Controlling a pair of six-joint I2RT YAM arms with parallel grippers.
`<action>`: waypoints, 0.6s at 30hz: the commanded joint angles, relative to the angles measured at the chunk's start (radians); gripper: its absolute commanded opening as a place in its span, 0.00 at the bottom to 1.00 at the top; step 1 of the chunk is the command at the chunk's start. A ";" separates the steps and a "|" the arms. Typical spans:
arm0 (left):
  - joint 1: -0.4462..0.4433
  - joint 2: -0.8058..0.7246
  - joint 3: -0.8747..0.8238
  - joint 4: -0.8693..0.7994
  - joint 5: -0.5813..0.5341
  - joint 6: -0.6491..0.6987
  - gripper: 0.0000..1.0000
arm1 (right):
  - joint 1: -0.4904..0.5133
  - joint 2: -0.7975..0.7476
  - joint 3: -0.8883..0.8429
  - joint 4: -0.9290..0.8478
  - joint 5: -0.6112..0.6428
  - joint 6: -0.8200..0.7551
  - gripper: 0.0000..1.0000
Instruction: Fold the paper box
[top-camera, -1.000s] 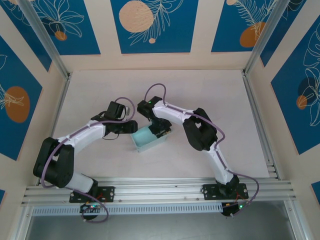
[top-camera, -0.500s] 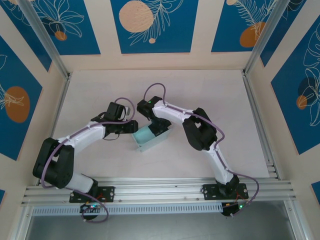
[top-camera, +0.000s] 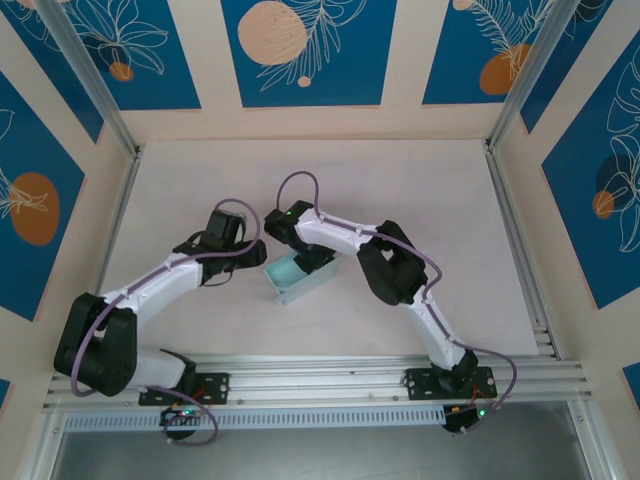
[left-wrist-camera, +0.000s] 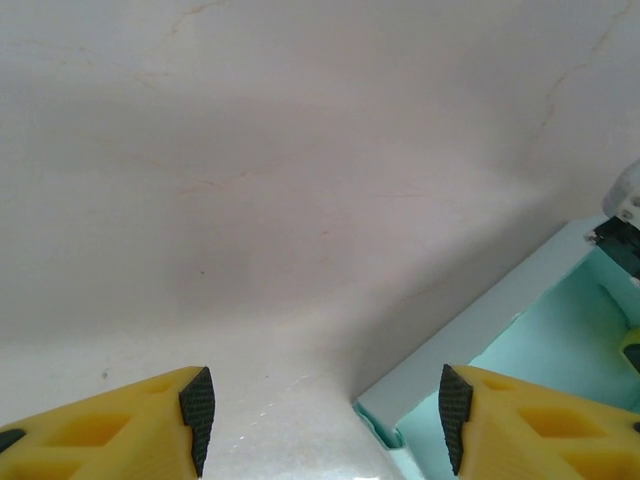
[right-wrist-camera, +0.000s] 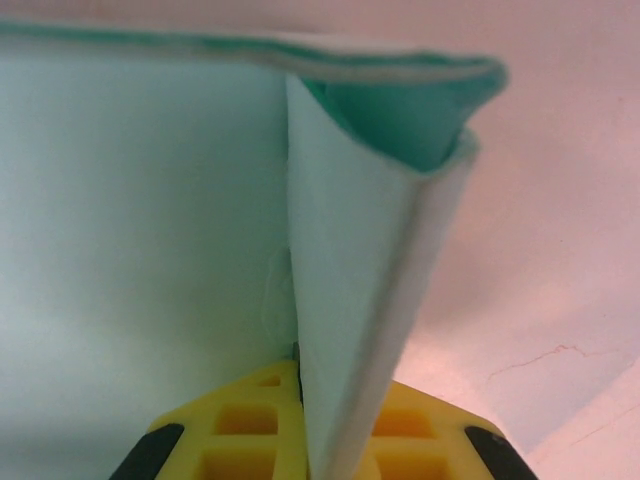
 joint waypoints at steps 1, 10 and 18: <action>0.013 -0.021 -0.013 0.018 -0.023 -0.014 0.62 | -0.020 0.120 -0.082 0.116 0.035 -0.006 0.00; 0.013 -0.051 -0.029 0.024 -0.029 -0.017 0.64 | -0.001 -0.007 -0.043 0.189 -0.015 -0.095 0.30; 0.017 -0.089 -0.029 -0.008 -0.073 -0.004 0.66 | 0.005 -0.028 0.066 0.195 0.009 -0.172 0.57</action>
